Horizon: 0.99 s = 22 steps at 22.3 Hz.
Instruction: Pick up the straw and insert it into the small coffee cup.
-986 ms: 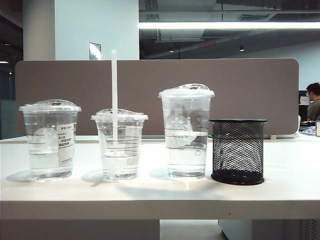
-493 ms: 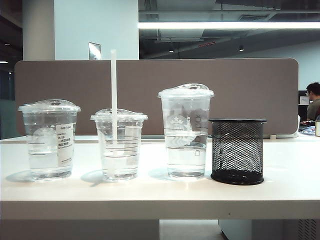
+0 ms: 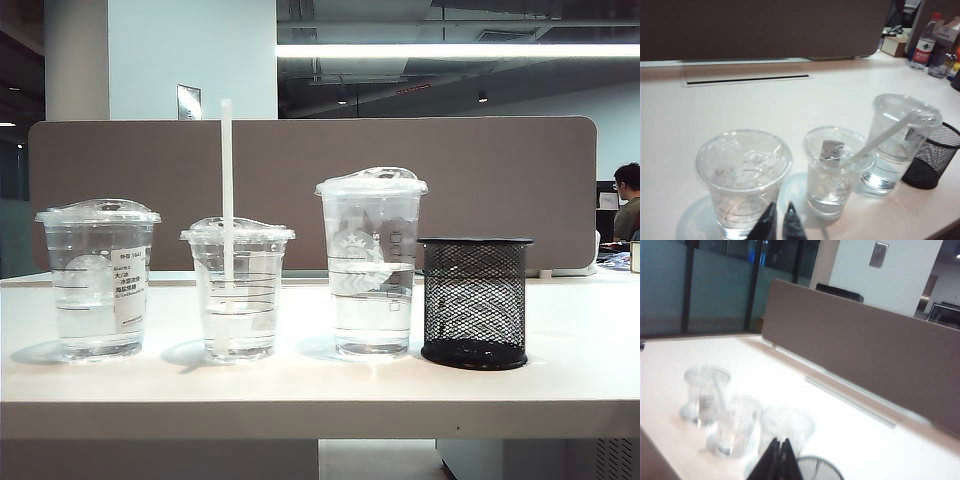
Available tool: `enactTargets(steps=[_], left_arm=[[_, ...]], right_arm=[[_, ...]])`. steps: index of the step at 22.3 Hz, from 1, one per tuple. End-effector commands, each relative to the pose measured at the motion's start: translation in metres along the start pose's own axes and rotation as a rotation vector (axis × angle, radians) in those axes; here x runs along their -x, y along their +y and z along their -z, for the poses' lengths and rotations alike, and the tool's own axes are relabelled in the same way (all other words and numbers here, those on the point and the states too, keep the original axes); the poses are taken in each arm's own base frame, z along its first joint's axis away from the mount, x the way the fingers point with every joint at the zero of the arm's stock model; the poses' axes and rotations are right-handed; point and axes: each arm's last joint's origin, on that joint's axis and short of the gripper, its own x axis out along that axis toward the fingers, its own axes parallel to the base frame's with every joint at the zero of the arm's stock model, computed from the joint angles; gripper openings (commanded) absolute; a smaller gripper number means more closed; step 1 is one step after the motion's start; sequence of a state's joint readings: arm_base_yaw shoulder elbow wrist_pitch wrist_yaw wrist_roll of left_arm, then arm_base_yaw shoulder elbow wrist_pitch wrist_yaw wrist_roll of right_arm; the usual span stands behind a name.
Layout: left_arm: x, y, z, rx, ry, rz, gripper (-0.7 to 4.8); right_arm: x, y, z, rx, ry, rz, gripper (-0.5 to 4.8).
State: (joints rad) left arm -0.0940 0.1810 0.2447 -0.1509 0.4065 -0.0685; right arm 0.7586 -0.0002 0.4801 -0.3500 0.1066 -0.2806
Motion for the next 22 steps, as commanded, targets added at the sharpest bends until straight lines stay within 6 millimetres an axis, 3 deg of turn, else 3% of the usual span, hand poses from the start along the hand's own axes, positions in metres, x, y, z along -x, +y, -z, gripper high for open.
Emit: enactTargets(steps=[1,7,14,22], left_arm=[[-0.003,0.003,0.007,-0.017,-0.015,-0.031,0.22],[-0.006,0.008,0.021,-0.005,0.01,-0.13,0.22],[-0.006,0.01,0.022,-0.001,0.008,-0.203,0.22],[-0.006,0.01,0.022,-0.001,0.009,-0.204,0.22]], right_arm=[[-0.006,0.004,0.014,-0.044,0.054,-0.002,-0.02],[-0.019,0.016,0.047,-0.132,0.148,-0.03,-0.02],[-0.03,0.028,0.087,-0.207,0.224,-0.035,-0.01],[-0.032,0.036,0.105,-0.218,0.282,-0.132,-0.01]])
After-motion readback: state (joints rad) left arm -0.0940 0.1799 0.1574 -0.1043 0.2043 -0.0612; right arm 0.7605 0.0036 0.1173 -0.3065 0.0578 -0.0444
